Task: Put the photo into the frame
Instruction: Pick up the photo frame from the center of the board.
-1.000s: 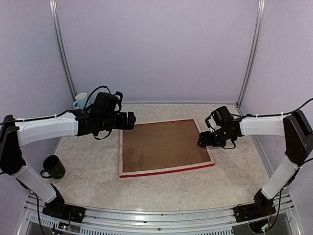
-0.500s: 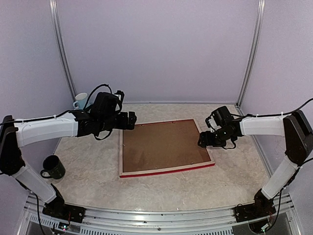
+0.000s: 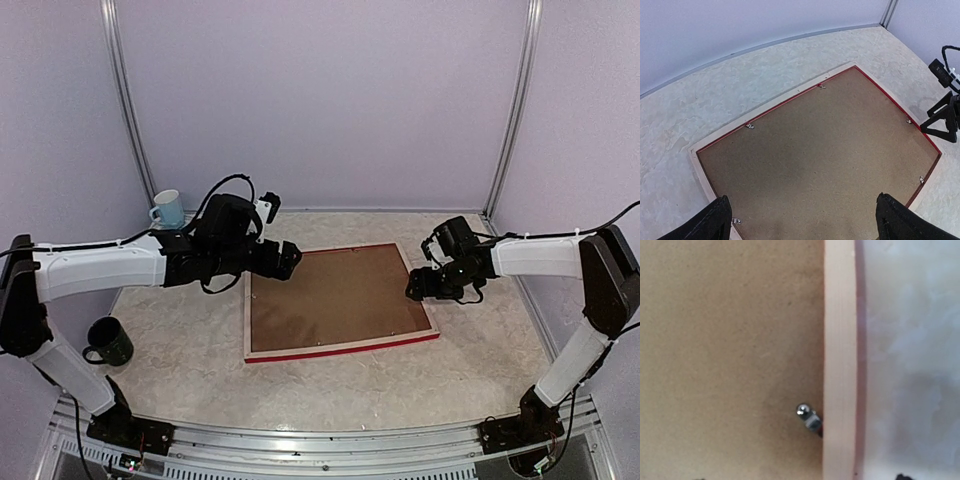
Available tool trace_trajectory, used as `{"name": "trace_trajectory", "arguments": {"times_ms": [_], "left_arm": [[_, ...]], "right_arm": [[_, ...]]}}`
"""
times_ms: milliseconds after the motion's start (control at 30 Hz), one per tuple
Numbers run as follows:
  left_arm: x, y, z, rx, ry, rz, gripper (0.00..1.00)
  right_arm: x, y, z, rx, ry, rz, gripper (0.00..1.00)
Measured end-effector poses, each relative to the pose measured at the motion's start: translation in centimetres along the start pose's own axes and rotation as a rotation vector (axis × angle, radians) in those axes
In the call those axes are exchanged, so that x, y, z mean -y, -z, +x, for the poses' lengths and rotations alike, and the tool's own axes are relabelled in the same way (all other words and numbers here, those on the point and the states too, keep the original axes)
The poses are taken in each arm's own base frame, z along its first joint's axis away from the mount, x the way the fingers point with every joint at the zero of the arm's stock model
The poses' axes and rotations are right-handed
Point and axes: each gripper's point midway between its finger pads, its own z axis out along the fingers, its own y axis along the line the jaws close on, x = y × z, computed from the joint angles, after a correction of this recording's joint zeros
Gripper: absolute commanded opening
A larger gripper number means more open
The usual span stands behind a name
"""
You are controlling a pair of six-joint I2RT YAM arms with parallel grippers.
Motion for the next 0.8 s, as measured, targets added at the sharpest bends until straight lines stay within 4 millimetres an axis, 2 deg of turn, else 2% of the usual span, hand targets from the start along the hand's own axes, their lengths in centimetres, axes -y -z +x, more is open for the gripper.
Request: {"name": "trace_trajectory", "arguments": {"times_ms": [167, 300, 400, 567, 800], "left_arm": [[2.4, -0.8, 1.3, -0.041, -0.095, 0.043, 0.99], [5.6, -2.0, 2.3, -0.079, -0.196, 0.095, 0.99], [7.7, -2.5, 3.9, -0.111, -0.277, 0.148, 0.99], [11.0, -2.0, 6.0, -0.144, -0.396, 0.300, 0.99], [13.3, -1.0, 8.4, -0.147, -0.562, 0.436, 0.99]], "right_arm": [[0.0, 0.0, 0.0, 0.000, 0.000, 0.001, 0.81], [0.1, 0.0, 0.0, 0.001, 0.000, 0.004, 0.81], [0.2, 0.1, -0.1, 0.006, 0.000, 0.010, 0.82], [0.1, 0.8, -0.6, 0.027, -0.002, 0.007, 0.82], [0.3, 1.7, -0.8, 0.052, -0.005, 0.004, 0.81]]}}
